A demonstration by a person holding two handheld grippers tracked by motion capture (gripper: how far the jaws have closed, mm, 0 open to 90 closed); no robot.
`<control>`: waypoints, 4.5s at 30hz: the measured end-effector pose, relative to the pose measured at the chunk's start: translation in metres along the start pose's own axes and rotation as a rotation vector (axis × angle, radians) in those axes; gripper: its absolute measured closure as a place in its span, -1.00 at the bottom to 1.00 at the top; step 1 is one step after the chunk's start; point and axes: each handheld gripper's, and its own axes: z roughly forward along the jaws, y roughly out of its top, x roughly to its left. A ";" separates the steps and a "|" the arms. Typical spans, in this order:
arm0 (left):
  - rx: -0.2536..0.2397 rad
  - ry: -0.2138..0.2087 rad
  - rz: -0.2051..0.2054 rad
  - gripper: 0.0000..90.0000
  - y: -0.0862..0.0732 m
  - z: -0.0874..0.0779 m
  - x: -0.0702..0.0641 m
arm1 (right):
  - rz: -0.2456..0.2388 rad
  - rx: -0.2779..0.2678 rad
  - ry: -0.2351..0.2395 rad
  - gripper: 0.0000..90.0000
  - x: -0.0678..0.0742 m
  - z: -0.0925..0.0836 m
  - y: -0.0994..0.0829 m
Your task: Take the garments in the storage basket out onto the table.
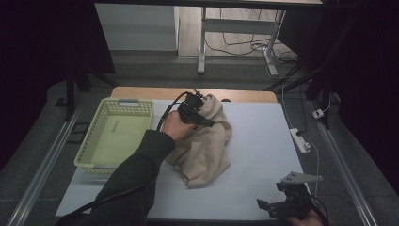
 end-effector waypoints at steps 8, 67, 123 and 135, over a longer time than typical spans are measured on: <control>-0.061 -0.040 0.016 -0.83 -0.002 -0.016 0.005 | -0.001 0.003 -0.002 -0.98 0.000 0.000 0.000; -0.189 -0.073 0.113 -1.00 -0.084 -0.070 -0.019 | -0.001 0.011 -0.009 -0.98 0.001 0.001 0.001; -0.286 -0.057 -0.047 -1.00 -0.213 -0.142 -0.044 | -0.005 -0.018 0.019 -0.99 0.000 -0.002 0.000; -0.314 -0.004 -0.100 -1.00 -0.253 -0.163 -0.043 | -0.009 -0.012 0.012 -0.99 0.001 -0.001 0.000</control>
